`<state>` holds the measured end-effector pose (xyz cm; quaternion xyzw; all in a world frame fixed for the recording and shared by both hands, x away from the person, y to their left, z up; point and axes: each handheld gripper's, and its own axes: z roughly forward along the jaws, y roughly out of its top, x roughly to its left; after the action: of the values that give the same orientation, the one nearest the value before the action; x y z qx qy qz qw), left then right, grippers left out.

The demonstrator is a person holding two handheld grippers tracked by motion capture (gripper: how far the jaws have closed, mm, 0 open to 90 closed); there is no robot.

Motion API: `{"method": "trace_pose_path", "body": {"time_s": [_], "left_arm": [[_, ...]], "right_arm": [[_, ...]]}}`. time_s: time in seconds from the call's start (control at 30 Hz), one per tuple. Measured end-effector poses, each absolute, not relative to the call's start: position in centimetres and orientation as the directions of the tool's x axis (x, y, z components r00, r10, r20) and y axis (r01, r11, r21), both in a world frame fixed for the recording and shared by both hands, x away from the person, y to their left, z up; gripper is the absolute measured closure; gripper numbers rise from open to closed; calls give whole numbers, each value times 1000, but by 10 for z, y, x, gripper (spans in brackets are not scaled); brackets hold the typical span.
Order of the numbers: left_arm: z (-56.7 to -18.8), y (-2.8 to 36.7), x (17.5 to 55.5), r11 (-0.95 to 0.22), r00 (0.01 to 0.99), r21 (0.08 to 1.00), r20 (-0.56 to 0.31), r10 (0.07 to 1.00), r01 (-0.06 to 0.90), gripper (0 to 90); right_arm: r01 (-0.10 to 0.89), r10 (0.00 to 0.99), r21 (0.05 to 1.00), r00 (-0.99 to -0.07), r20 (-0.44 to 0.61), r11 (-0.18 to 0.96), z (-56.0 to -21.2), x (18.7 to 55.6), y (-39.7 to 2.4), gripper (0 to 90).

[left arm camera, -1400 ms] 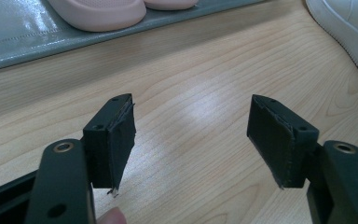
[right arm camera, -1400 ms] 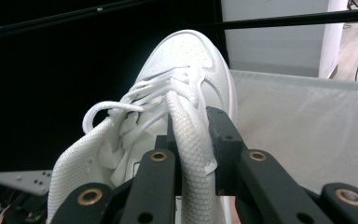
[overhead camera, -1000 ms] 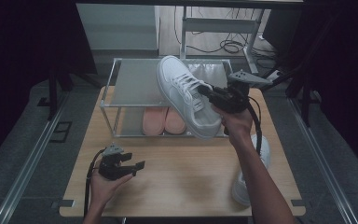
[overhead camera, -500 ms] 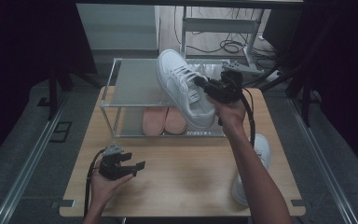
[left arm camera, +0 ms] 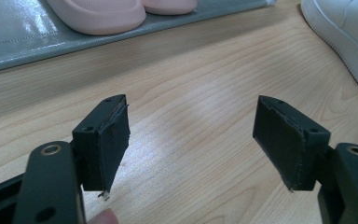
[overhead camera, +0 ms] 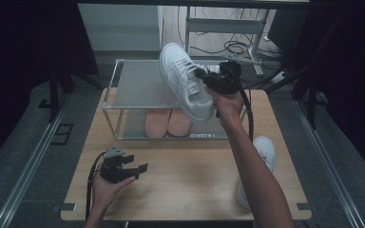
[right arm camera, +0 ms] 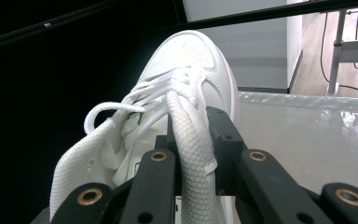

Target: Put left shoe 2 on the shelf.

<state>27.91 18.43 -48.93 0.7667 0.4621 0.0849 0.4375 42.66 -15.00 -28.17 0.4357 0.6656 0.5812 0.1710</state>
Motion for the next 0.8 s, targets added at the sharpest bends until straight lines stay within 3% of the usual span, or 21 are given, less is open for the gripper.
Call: {"method": "trace_pose_path", "body": {"time_s": [0.8], "left_arm": [[-490,186,280,-187,561,749,-281,779,635,276]], "right_arm": [[450,840,887,-438,319,-102,-271,482,-112,811]]}}
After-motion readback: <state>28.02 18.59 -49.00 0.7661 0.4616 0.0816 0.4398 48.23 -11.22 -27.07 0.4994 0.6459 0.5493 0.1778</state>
